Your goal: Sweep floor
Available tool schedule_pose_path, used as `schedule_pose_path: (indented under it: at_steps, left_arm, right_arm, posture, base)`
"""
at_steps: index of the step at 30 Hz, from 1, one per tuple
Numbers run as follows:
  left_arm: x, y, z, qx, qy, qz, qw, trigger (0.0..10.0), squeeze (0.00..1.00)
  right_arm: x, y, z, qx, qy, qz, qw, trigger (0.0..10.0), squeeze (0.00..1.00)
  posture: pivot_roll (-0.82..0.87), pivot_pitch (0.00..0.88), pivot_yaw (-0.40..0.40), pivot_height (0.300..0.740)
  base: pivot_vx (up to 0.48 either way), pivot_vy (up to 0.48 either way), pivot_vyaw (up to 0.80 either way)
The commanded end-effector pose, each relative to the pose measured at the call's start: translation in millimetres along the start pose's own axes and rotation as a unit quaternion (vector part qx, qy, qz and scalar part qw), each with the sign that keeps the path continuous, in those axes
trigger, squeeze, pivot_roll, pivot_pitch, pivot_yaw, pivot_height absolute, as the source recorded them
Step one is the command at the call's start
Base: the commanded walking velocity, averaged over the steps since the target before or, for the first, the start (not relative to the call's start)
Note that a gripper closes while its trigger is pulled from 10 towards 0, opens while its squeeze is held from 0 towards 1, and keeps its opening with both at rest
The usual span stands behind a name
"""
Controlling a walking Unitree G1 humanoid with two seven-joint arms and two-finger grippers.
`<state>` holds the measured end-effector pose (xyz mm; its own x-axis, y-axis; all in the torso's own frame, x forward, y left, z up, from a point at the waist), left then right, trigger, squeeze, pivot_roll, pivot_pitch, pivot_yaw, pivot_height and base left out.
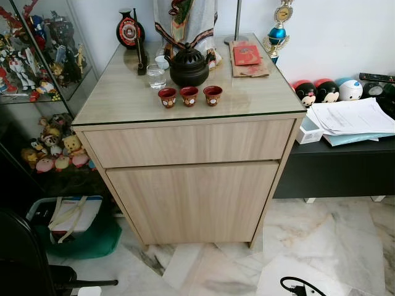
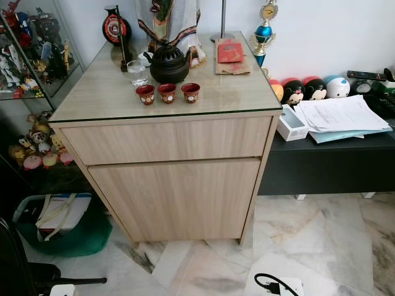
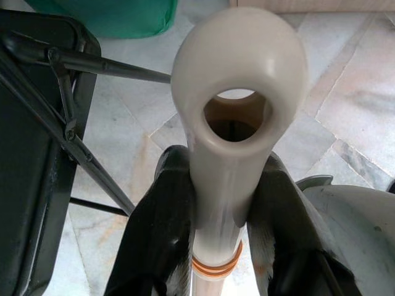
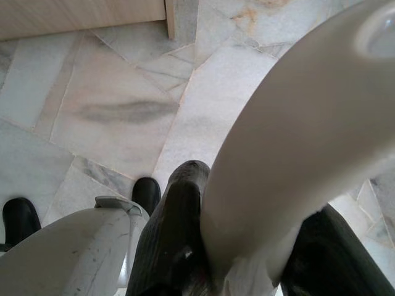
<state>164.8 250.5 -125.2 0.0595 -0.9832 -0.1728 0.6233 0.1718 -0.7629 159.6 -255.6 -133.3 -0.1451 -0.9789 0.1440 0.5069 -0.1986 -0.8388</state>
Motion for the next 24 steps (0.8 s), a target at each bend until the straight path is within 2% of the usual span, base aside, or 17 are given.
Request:
schedule_pose_path:
  at_steps: [1, 24]
  left_arm:
    - [6.8, 4.8, 11.8, 0.009, -0.044, -0.011, 0.999, 10.0, 0.0]
    - [6.8, 4.8, 11.8, 0.009, -0.044, -0.011, 0.999, 10.0, 0.0]
  right_arm:
    - [-70.6, 6.3, 78.7, 0.07, 0.107, 0.122, 0.984, 10.0, 0.0]
    - [-70.6, 6.3, 78.7, 0.07, 0.107, 0.122, 0.984, 10.0, 0.0]
  posture:
    - [-0.09, 0.016, -0.004, 0.74]
    - [-0.09, 0.016, -0.004, 0.74]
  base:
    - [0.0, 0.0, 0.0]
    - [0.0, 0.0, 0.0]
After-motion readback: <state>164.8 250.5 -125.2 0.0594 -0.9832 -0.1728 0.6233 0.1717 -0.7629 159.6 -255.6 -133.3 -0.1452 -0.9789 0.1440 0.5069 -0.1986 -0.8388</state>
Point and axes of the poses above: a point about 5 cm out from each wrist's last joint towards the gripper, its own y axis pointing out of the wrist towards the gripper, its own z axis along the axis of the wrist's last joint, x = y × z, the point moved 5 cm from there along y, pointing out of the wrist towards the gripper, and after that the axes turned 4 degrees about y, right-handed, at the moved point
